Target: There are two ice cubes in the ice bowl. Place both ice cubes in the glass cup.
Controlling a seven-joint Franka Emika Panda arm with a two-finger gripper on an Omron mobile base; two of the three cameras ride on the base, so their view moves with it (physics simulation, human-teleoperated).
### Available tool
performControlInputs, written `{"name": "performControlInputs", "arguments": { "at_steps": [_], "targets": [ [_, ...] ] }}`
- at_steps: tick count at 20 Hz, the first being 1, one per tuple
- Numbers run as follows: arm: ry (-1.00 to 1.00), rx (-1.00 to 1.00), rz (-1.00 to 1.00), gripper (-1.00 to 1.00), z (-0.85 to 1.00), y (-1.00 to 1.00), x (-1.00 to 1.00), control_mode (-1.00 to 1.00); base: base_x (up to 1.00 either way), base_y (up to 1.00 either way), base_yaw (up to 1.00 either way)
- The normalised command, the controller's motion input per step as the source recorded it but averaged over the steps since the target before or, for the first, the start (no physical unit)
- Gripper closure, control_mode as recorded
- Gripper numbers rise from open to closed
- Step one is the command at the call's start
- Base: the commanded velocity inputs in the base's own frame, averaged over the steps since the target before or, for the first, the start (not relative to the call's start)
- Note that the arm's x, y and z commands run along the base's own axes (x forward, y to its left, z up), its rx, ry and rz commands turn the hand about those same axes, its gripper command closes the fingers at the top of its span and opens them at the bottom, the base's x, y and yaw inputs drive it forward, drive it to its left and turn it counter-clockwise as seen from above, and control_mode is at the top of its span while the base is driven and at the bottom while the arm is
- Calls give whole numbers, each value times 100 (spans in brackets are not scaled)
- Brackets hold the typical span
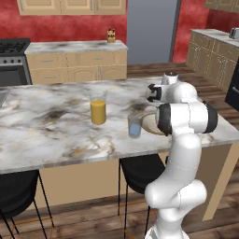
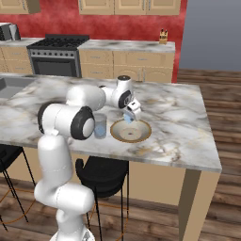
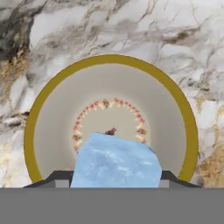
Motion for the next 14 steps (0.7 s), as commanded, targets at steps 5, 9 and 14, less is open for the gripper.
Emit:
{"name": "performControlInputs", "arguments": {
  "at_steps": [5, 9, 14],
  "targets": [
    [0, 1, 2, 100, 35, 91, -9, -100, 0, 0, 0],
    [0, 0, 0, 100, 13, 93, 0, -100, 0, 0, 0],
    [0, 1, 0, 100, 0, 69, 0, -100, 0, 0, 0]
  ]
}}
